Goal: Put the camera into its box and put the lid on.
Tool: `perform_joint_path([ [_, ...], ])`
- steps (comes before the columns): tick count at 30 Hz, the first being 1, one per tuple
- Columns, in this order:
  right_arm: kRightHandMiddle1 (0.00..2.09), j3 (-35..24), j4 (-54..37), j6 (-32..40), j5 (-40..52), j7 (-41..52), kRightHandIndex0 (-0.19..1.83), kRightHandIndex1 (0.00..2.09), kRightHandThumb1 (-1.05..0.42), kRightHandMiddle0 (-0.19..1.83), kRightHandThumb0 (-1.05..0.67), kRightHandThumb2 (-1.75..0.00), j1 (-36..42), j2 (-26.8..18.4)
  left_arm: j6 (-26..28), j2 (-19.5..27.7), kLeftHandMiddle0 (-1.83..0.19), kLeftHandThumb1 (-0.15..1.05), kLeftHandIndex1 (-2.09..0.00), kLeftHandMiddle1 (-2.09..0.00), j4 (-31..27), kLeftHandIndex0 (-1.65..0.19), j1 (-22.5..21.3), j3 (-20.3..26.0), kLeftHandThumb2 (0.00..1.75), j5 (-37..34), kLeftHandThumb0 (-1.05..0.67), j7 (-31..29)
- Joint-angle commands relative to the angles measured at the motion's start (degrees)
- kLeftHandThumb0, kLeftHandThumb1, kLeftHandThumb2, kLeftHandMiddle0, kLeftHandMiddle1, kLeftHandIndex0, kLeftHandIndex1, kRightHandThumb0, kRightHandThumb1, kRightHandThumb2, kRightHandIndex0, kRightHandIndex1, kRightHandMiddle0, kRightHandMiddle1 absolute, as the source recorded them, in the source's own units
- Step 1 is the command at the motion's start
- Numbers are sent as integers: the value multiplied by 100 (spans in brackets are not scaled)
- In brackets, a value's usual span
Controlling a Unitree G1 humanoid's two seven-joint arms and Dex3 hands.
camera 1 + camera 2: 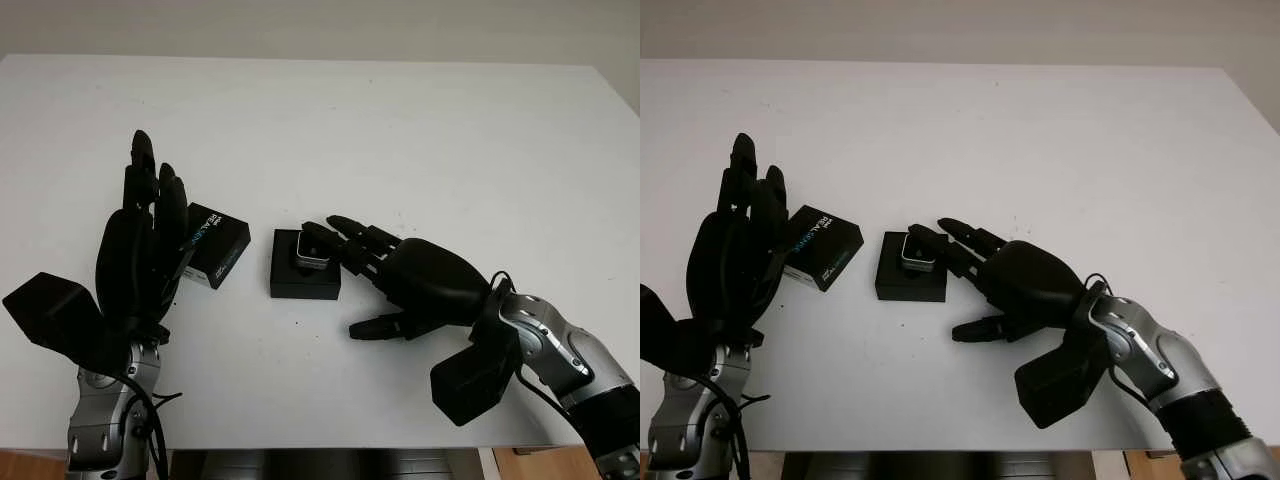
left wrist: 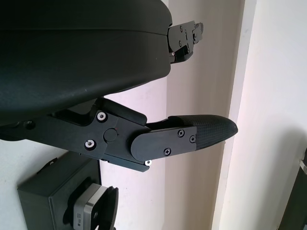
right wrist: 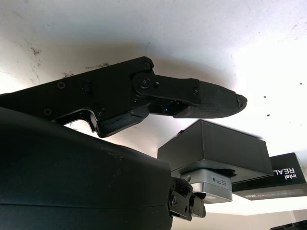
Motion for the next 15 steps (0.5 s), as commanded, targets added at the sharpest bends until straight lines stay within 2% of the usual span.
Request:
perform_joint_path([
  [1, 17, 126, 167, 75, -47, 127, -7, 5, -105, 15, -75, -55, 205, -110, 19, 22, 19, 105, 0, 0, -134, 19, 7, -25, 53, 19, -68, 8],
  [7, 15, 246, 223, 90, -15, 118, -9, 4, -105, 14, -75, -55, 29, 99, 11, -10, 19, 105, 0, 0, -104, 19, 0, -65, 54, 51, -68, 33],
  [15, 16, 617, 778, -119, -8, -151, -5, 6, -105, 15, -78, -58, -552, 769, -61, -63, 19, 105, 0, 0, -56, 19, 3, -118, 54, 44, -67, 53],
])
